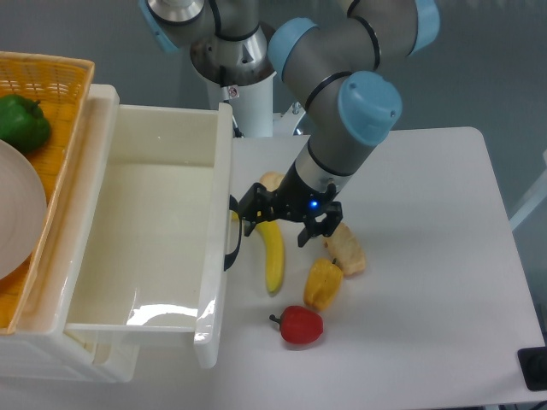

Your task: Slide open the top white drawer

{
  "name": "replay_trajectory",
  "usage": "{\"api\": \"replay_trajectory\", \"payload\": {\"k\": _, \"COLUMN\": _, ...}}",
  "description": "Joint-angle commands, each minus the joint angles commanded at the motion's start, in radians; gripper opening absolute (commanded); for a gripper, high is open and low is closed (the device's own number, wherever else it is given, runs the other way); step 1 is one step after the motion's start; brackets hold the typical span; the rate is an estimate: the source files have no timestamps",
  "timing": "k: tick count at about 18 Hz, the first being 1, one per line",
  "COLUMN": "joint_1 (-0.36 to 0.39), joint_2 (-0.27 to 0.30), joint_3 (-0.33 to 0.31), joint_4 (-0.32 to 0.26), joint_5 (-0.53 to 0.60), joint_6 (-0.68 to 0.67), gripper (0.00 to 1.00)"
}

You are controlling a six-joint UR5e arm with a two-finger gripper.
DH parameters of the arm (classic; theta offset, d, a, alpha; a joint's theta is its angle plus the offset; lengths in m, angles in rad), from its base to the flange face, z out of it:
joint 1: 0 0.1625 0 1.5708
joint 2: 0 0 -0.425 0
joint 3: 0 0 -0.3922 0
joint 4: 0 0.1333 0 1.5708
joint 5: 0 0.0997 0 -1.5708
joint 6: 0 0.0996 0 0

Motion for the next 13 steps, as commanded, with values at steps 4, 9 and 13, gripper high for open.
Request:
{"api": "replay_trajectory", "payload": {"k": 4, "joint_1": 0.035, "joint_2": 0.015, "joint_3": 0.005, "joint_4": 0.029, "joint_5": 0.006, "joint_6": 0.067, "gripper": 1.00}}
{"api": "replay_trajectory", "payload": {"k": 9, "joint_1": 0.043, "joint_2": 0.020, "joint_3": 0.005, "joint_4": 0.037, "joint_5": 0.130, "joint_6": 0.196, "gripper": 1.00}}
{"api": "replay_trajectory", "payload": {"k": 13, "joint_1": 0.046, "joint_2": 0.025, "joint_3": 0.005, "joint_4": 0.037, "joint_5": 0.195, "joint_6": 0.225, "gripper": 1.00}}
